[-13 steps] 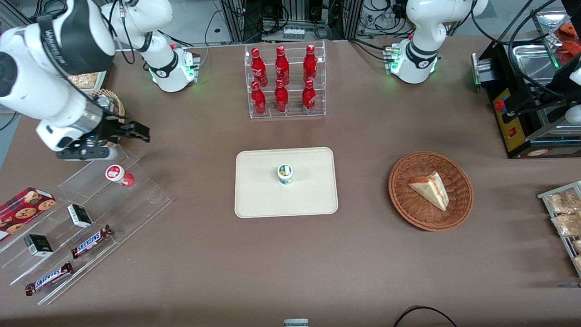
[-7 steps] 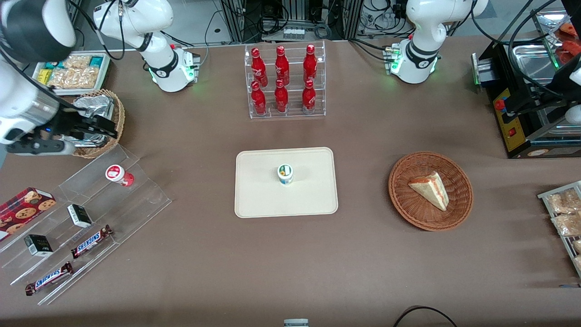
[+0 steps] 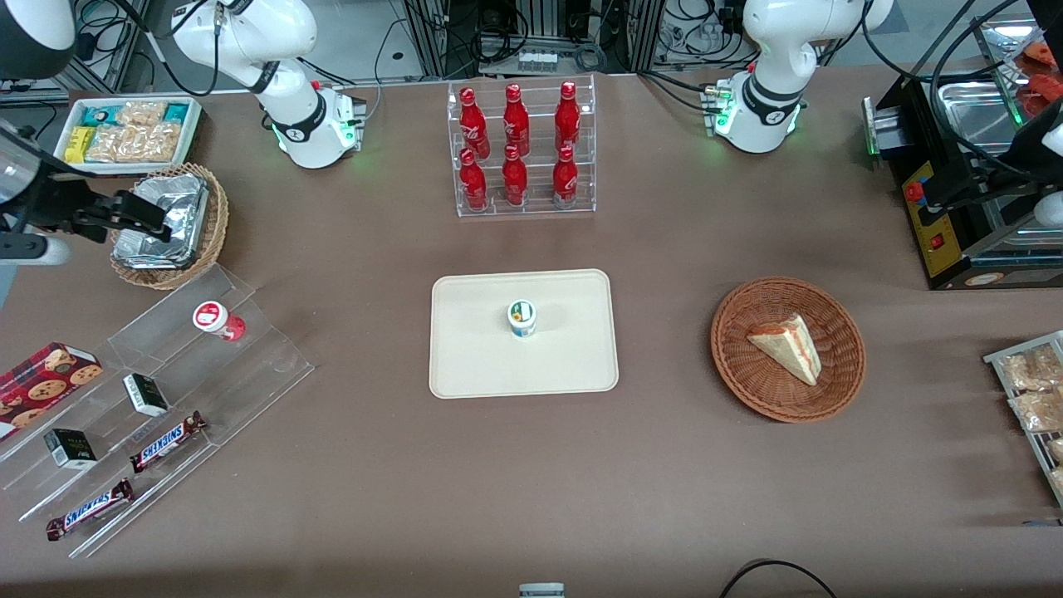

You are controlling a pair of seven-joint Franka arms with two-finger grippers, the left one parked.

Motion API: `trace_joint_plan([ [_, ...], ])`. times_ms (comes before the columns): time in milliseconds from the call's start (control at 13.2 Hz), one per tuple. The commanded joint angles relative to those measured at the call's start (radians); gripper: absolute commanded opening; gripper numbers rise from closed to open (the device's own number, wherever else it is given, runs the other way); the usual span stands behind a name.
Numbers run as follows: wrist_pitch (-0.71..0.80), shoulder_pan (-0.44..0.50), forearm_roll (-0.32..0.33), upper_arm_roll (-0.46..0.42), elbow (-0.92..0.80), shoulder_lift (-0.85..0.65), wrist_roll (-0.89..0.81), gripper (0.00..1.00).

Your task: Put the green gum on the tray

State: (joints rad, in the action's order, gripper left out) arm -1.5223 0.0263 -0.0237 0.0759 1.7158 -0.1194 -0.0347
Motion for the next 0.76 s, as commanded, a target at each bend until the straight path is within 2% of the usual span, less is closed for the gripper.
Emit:
trace_joint_plan([
  [0,0.024,-0.028,0.007,-0.015,-0.045,0.024,0.012,1.0],
  [682,0.024,-0.066,0.007,-0.022,-0.122,0.089,0.015,1.0],
])
